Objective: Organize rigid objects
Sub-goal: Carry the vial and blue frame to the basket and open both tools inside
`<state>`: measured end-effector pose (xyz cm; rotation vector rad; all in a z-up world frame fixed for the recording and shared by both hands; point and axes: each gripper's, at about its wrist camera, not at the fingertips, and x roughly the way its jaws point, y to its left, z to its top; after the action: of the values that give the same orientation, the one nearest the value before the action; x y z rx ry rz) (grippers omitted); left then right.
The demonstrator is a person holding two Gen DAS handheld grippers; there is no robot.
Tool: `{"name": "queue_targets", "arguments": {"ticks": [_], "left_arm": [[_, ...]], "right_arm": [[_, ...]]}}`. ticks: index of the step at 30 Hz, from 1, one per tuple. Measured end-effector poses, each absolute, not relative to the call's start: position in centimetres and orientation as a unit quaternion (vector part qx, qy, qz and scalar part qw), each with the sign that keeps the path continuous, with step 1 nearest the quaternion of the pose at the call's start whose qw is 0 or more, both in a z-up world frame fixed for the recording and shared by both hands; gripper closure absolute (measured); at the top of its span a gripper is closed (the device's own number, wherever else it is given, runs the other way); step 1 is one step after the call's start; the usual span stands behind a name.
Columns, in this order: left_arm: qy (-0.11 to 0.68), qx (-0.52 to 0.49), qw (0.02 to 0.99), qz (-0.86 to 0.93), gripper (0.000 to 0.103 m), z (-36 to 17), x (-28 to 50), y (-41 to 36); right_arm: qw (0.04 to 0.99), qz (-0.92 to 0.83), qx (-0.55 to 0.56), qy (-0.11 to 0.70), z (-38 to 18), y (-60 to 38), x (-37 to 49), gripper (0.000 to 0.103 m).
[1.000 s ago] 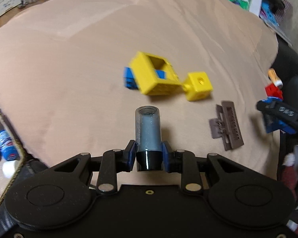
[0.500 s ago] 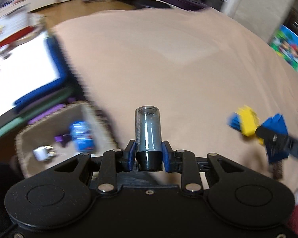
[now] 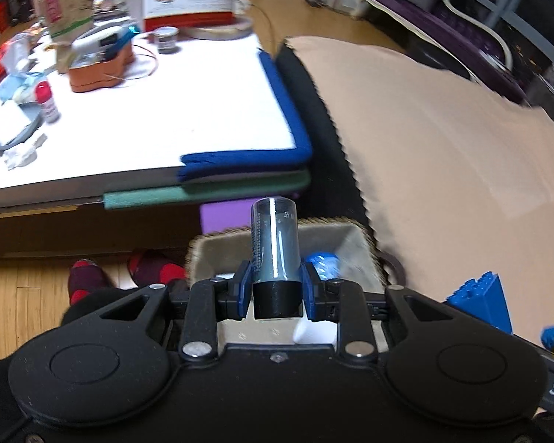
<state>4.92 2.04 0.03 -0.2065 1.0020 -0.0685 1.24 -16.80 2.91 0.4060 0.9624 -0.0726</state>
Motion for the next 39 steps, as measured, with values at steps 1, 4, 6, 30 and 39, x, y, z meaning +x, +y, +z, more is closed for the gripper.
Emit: {"name": "queue_targets", "arguments": {"ticks": [1, 4, 6, 30, 39], "left_arm": [[0.478, -0.097, 0.873, -0.026, 0.077, -0.4, 4.9, 2.1], [0.494, -0.098, 0.864, -0.017, 0.077, -1.6, 5.2, 2.6], [0.5, -0.105, 0.859, -0.021, 0.077, -2.0, 5.3, 3.0], [0.533, -0.08, 0.842, -0.006, 0.063, -3.0, 6.0, 2.5], [0.523, -0.076, 0.849, -0.007, 0.048, -2.6, 5.5, 2.5]], "right_arm": [[0.866, -0.034, 0.19, 0.461, 2.7, -16.2, 1.7, 0.02], [0.864, -0.04, 0.178, 0.469, 1.9, -14.3, 2.4, 0.02], [0.86, -0.044, 0.174, 0.478, 0.8, -13.9, 2.7, 0.02], [0.842, -0.078, 0.177, 0.504, -3.0, -14.2, 3.8, 0.018], [0.844, -0.084, 0.181, 0.497, -2.5, -14.4, 2.8, 0.018]]}}
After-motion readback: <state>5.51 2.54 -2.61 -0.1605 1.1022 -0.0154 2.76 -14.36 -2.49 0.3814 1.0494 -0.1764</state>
